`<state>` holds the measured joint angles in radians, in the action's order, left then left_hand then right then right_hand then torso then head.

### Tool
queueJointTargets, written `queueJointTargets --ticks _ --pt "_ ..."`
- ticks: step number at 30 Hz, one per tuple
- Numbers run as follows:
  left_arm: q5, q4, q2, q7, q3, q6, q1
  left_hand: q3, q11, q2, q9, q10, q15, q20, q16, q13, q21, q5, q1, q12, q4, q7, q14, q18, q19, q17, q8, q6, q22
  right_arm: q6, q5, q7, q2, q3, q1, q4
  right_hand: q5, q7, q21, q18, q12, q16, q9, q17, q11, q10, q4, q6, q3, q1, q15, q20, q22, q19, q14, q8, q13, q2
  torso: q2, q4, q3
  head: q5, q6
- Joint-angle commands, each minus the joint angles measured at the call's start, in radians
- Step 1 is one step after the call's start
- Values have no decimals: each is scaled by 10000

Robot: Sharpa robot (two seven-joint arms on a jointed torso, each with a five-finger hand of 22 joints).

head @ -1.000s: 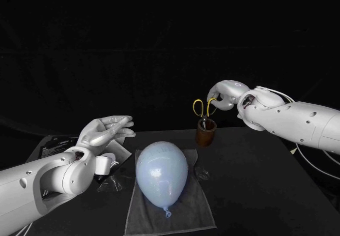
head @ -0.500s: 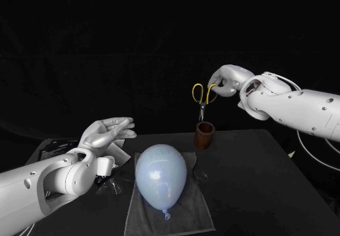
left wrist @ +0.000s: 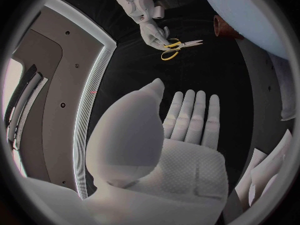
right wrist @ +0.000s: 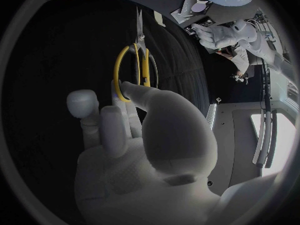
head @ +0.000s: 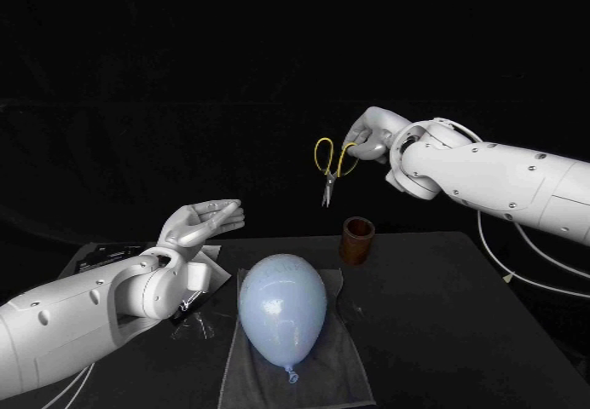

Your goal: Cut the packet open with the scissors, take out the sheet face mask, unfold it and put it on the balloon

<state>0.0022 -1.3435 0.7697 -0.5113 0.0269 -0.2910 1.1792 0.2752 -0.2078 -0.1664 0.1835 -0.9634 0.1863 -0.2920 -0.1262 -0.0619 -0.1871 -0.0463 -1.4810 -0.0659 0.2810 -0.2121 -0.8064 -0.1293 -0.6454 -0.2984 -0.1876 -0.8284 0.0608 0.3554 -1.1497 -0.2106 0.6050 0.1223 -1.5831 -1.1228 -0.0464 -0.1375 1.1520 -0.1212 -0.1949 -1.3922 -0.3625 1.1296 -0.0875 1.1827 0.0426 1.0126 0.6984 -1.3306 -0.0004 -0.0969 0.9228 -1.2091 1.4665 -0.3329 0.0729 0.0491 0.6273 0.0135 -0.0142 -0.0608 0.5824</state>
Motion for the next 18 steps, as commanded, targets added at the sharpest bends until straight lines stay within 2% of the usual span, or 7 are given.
queueJointTargets --ticks 1,5,10,12,13,14,18 --pt "-206 691 -489 49 -21 594 109 -261 -52 22 -40 425 88 -4 243 4 380 -27 144 55 17 -137 335 236 870 168 128 228 -62 398 700 -494 -358 0 120 292 -31 -4 -64 -109 -27 64 -7 -10 178 230 1 44 47 -62 -89 25 -35 -14 233 -39 10 40 5 -11 -25 94 -36" --pt "-329 1626 -1191 162 -29 711 236 -671 -125 115 -179 932 189 -8 548 -5 768 -25 183 50 32 -267 1122 424 1885 523 361 915 -138 626 853 -510 -862 6 323 624 -31 -7 -62 -110 -24 69 -11 -22 177 232 4 41 56 -64 -90 25 -32 -17 231 -42 10 39 24 -14 -25 183 -63" --pt "-508 2536 -1979 724 -40 705 344 -1135 -241 249 -342 1630 258 -1 621 22 839 -24 170 76 54 -421 1223 478 1977 655 609 1703 -130 846 1119 -469 -1390 8 580 952 -33 -10 -77 -115 -22 73 -18 -33 177 237 9 38 68 -67 -90 26 -54 -6 229 -47 10 39 38 -6 -10 321 -61" --pt "-577 2799 -2258 1101 -44 702 379 -1311 -348 313 -461 2028 312 0 623 44 874 -25 152 97 61 -512 1197 476 2067 683 777 2244 -138 911 1232 -420 -1587 8 683 1056 -33 -11 -76 -115 -21 73 -21 -33 176 239 11 36 73 -68 -90 26 -52 -8 229 -48 10 38 50 14 -3 375 -66" --pt "-621 2894 -2360 1221 -45 692 392 -1573 -442 268 -661 2512 364 -2 669 73 883 -21 271 109 101 -686 1397 475 2108 762 1051 3128 -140 923 1275 -402 -1654 8 718 1089 -33 -11 -76 -115 -21 73 -21 -33 176 239 11 36 73 -68 -90 26 -52 -8 229 -48 10 38 54 15 0 385 -63" --pt "-669 2991 -2462 1332 -46 704 406 -2043 -483 348 -737 2541 431 -4 707 43 971 -27 334 84 103 -782 1805 537 2365 915 1154 3486 -169 932 1317 -385 -1717 8 751 1119 -34 -12 -82 -117 -20 74 -23 -36 176 240 13 35 77 -70 -90 26 -61 -4 228 -49 10 38 47 11 -1 387 -59" --pt "-859 3433 -2880 1704 -50 837 461 -2741 -530 490 -757 2868 474 2 720 50 1021 -25 303 87 125 -755 2172 543 2462 1078 1184 3624 -172 995 1365 -326 -2002 7 877 1269 -35 -14 -86 -119 -19 78 -27 -47 175 242 16 32 85 -71 -90 26 -67 -1 226 -52 10 36 93 0 2 494 -144"
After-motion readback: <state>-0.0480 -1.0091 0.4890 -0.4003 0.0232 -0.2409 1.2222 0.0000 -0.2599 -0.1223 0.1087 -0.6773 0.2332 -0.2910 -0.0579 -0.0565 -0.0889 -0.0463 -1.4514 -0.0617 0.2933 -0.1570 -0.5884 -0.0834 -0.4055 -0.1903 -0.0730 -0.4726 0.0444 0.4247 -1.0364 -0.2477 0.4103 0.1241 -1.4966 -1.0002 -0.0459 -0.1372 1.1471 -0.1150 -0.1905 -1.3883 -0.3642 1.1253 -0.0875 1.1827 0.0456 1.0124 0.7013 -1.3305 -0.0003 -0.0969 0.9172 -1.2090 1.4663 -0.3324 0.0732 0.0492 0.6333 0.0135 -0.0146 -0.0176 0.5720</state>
